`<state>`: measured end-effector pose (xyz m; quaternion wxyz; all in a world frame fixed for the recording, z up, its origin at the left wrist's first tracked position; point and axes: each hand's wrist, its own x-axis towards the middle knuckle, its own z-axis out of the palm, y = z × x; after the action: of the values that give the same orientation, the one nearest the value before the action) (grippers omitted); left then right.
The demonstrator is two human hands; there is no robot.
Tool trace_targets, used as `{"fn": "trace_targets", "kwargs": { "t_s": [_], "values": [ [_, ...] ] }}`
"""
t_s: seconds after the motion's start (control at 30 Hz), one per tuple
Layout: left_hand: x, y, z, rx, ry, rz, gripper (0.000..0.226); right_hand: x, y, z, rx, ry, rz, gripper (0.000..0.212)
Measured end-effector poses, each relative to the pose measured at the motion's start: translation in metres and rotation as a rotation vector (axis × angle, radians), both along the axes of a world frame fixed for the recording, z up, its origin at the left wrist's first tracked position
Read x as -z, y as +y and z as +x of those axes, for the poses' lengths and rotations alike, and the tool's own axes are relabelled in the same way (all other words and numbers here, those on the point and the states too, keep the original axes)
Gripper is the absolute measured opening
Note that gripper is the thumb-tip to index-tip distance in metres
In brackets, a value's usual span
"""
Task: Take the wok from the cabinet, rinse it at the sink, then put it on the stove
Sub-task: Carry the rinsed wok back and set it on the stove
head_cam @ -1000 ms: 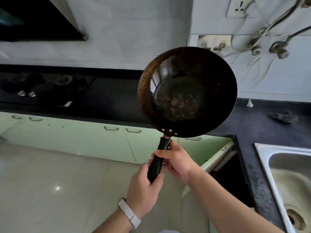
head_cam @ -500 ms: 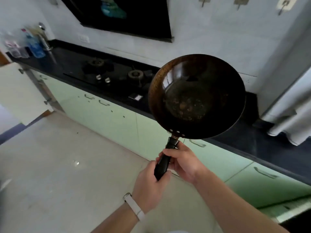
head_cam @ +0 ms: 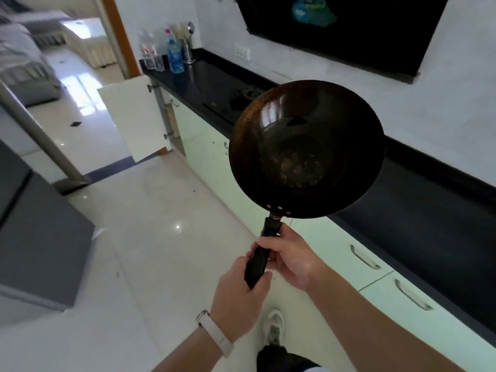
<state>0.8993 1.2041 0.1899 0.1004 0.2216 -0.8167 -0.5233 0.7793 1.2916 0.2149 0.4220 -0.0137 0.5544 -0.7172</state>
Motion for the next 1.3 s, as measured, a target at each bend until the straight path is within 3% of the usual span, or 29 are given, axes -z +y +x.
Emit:
{"fn": "trace_targets", "kwargs": {
  "t_s": [0.67, 1.0, 1.3],
  "values": [
    [-0.009, -0.220, -0.212, -0.319, -0.031, 0.009, 0.014, 0.009, -0.261, -0.236, -0.325, -0.107, -0.038, 0.021],
    [0.018, -0.393, -0.271, -0.320, -0.033, 0.062, 0.012, 0.027, -0.435, -0.295, -0.338, -0.089, 0.008, 0.019],
    [0.009, -0.597, -0.316, -0.171, -0.026, 0.050, 0.013, 0.016, -0.621, -0.334, -0.222, -0.073, 0.021, 0.016]
  ]
}}
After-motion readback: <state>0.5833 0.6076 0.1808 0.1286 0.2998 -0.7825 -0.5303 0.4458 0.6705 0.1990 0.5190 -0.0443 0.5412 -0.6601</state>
